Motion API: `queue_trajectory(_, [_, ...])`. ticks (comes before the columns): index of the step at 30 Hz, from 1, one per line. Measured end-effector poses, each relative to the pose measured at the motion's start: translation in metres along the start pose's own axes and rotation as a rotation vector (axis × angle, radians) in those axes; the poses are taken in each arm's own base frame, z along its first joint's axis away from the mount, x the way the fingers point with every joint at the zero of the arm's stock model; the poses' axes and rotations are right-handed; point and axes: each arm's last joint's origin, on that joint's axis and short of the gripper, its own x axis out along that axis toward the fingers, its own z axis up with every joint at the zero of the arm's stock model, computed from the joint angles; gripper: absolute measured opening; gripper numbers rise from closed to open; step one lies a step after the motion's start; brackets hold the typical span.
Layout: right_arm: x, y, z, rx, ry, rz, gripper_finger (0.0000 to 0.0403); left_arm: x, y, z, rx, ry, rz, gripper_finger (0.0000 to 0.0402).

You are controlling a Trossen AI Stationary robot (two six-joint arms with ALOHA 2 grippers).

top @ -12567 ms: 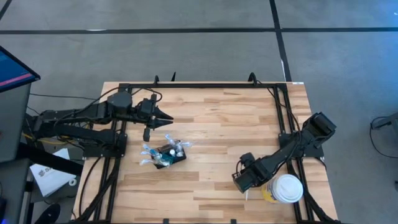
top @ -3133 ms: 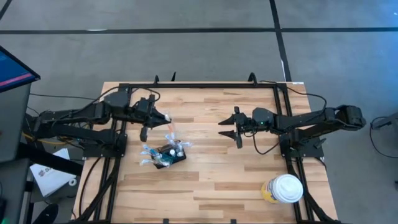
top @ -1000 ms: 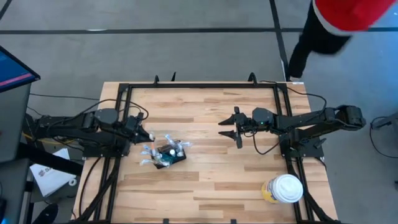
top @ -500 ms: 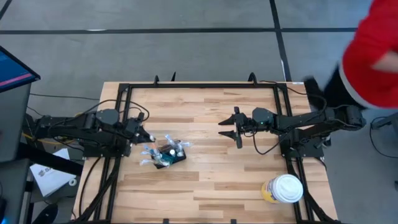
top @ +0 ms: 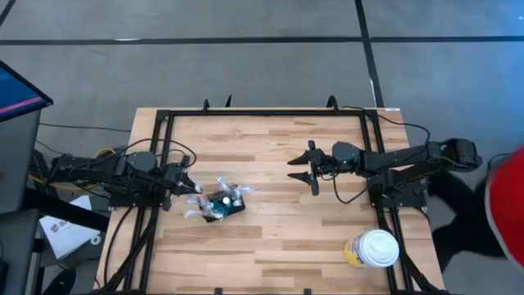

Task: Pick & Place toothbrushing station
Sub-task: Put the orange toothbrush into the top left section of the mesh organizer

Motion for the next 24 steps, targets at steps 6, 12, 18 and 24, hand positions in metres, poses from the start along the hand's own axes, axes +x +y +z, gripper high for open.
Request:
queue_trajectory(6, [0.000, 0.000, 0.000, 0.000, 0.001, 0.000, 0.0195, 0.002, 0.000, -0.012, 0.003, -0.035, -0.009, 0.0009])
queue_trajectory(12, [0.000, 0.000, 0.000, 0.000, 0.000, 0.000, 0.0194, 0.004, 0.000, -0.015, 0.006, -0.050, -0.010, 0.0009])
queue_trajectory(18, [0.000, 0.000, 0.000, 0.000, 0.001, 0.000, 0.0194, 0.003, 0.000, -0.014, 0.036, -0.061, 0.000, 0.0009])
queue_trajectory(24, [0.000, 0.000, 0.000, 0.000, 0.001, 0.000, 0.0193, 0.003, 0.002, -0.014, 0.037, -0.064, 0.043, 0.0009])
